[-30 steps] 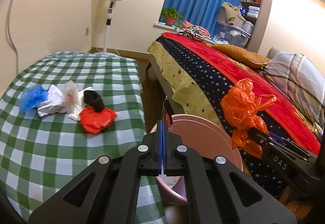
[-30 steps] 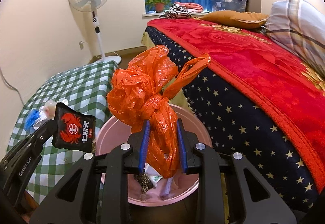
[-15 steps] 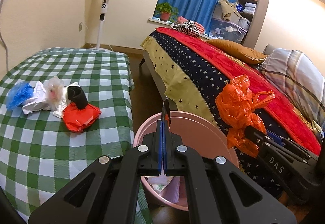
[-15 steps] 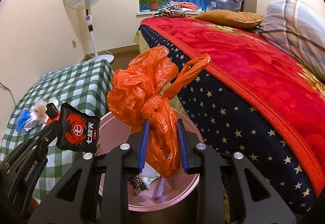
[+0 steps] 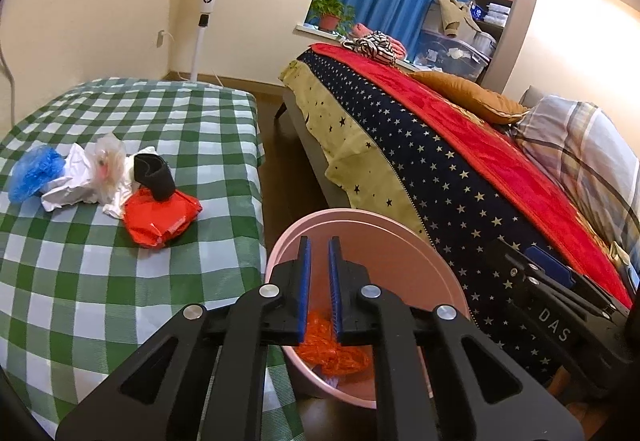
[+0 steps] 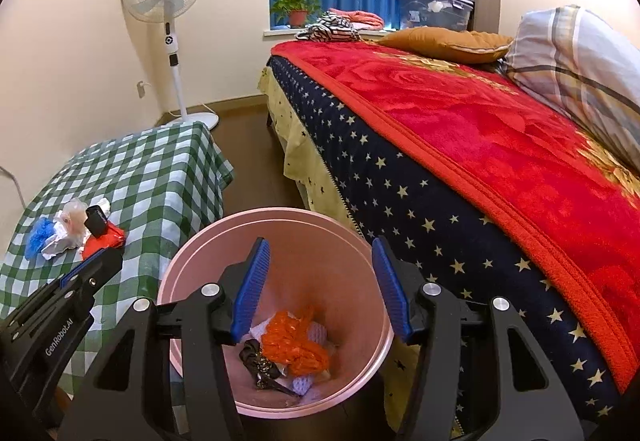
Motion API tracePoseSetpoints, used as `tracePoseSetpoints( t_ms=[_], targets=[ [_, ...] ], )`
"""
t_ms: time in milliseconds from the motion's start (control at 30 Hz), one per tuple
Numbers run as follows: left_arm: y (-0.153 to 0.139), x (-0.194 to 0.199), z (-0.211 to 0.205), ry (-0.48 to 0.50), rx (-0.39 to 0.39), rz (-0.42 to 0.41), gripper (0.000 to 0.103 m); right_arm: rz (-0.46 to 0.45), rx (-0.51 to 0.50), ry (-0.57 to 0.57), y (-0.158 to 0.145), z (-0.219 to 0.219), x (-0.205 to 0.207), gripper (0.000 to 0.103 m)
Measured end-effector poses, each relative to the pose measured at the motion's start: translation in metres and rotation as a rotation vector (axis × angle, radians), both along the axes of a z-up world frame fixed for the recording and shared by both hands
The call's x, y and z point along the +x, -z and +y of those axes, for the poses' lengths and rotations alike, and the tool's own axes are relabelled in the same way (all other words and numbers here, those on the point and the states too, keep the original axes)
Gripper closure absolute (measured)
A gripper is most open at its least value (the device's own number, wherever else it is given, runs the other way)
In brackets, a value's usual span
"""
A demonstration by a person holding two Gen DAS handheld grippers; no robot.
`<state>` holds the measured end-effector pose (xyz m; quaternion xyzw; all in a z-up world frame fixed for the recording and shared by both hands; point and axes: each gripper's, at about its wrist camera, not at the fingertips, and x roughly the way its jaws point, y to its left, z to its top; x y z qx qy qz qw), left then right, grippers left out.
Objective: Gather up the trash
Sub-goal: 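Move both open tools back to the trash on the bed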
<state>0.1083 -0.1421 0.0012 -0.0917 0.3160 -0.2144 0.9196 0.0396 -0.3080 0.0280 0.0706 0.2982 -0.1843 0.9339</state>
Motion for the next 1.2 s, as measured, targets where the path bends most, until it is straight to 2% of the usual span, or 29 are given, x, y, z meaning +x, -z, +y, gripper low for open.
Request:
tracePoseSetpoints(
  t_ms=[600, 1200],
  targets=[
    [-0.009, -0.013, 0.074, -0.143, -0.001, -0.030, 0.094, -0.065, 0.014, -0.144, -0.008, 0.042, -0.005, 0.049],
    [0.002, -0.003, 0.175, -0.396, 0.031, -0.050, 0.094, -0.090, 0.064, -0.375, 0.006, 0.118, 0.049, 0.052]
  ],
)
